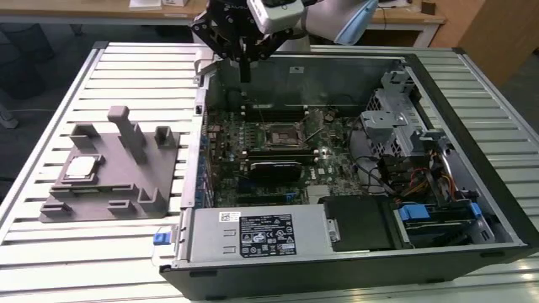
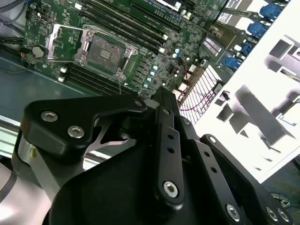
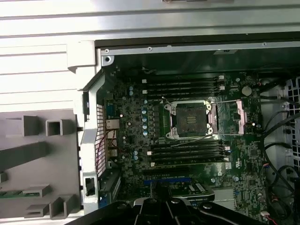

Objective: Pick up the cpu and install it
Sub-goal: 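Reach for the cpu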

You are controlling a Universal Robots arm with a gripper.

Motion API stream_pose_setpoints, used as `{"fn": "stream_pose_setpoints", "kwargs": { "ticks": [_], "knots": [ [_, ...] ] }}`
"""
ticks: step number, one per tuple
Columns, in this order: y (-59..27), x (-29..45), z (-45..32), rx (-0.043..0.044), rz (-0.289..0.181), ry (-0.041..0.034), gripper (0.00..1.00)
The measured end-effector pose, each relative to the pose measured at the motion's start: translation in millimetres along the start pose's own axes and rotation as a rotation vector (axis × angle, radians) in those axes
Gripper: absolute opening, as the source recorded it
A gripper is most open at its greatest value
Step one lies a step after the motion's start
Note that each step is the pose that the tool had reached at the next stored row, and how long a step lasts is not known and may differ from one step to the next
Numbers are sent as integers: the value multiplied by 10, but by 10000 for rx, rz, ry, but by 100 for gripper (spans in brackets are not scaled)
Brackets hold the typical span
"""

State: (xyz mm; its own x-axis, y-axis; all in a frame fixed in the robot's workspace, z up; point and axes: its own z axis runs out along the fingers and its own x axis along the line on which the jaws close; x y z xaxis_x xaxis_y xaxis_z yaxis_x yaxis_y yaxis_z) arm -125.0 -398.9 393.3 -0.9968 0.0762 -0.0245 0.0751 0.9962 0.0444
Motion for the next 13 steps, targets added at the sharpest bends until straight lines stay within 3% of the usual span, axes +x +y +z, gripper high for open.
{"fn": "stream_pose_setpoints", "kwargs": {
  "ticks": [13],
  "knots": [
    [-14,187,-4,1,-1,1,11]
  ]
}}
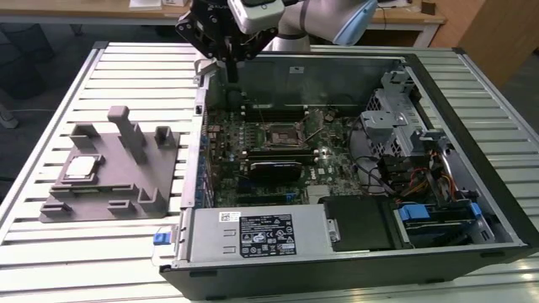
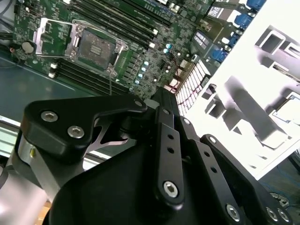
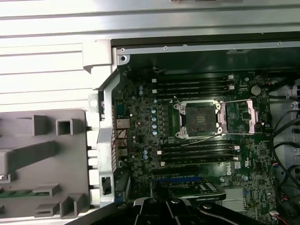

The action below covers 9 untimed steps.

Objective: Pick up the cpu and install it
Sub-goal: 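Reach for the cpu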

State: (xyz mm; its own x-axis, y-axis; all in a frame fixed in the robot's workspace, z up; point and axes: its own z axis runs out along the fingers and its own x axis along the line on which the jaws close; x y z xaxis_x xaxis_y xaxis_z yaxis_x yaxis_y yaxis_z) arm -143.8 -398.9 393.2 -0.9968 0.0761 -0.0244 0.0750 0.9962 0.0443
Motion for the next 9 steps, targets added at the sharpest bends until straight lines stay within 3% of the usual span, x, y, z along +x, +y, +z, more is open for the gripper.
{"fn": "stream_pose_setpoints", "kwargs": {
  "ticks": [9],
  "knots": [
    [-8,105,-1,-1,1,-1,11]
  ]
}}
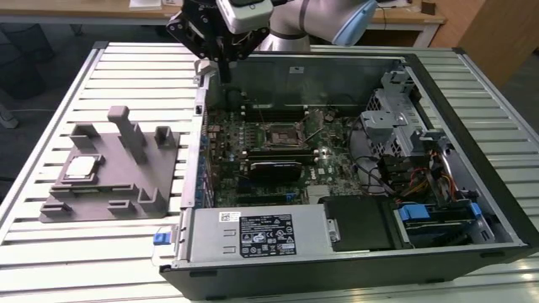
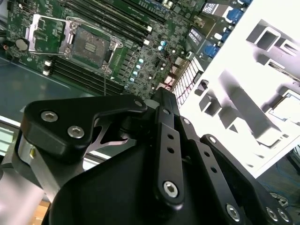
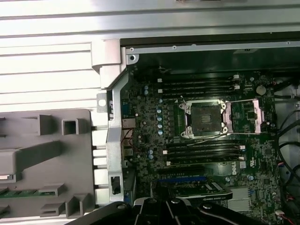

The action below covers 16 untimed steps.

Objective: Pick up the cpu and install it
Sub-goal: 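Reach for the cpu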

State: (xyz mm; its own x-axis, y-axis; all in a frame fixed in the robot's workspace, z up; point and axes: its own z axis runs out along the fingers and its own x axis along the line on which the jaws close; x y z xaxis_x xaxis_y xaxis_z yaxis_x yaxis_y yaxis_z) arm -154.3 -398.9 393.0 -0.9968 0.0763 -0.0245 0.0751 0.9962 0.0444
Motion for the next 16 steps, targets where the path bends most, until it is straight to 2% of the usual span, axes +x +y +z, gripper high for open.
{"fn": "stream_pose_setpoints", "kwargs": {
  "ticks": [16],
  "knots": [
    [-12,157,-2,0,0,0,11]
  ]
}}
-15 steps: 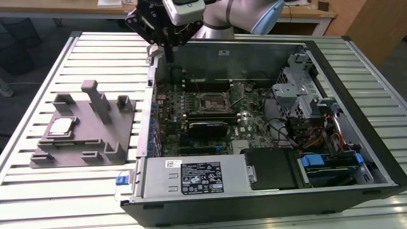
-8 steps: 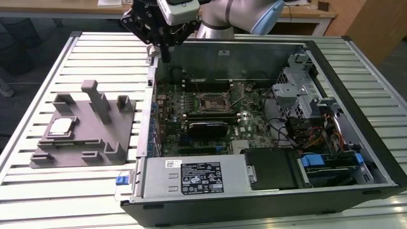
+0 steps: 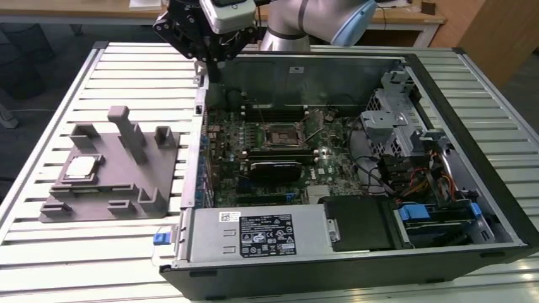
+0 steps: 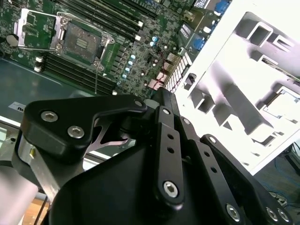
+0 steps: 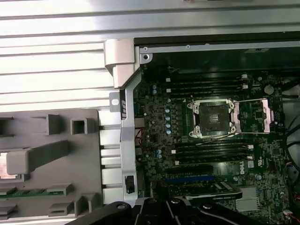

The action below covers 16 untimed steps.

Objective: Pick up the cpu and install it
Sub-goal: 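Reach for the cpu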

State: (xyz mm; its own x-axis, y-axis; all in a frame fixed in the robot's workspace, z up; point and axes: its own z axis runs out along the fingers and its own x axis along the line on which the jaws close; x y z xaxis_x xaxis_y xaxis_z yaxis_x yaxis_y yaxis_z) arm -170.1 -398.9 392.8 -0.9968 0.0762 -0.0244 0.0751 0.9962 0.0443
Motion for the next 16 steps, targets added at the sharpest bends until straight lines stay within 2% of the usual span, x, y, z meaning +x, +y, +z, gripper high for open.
{"fn": "stream_pose_setpoints", "kwargs": {
  "ticks": [16],
  "knots": [
    [-11,150,-2,0,0,0,11]
  ]
}}
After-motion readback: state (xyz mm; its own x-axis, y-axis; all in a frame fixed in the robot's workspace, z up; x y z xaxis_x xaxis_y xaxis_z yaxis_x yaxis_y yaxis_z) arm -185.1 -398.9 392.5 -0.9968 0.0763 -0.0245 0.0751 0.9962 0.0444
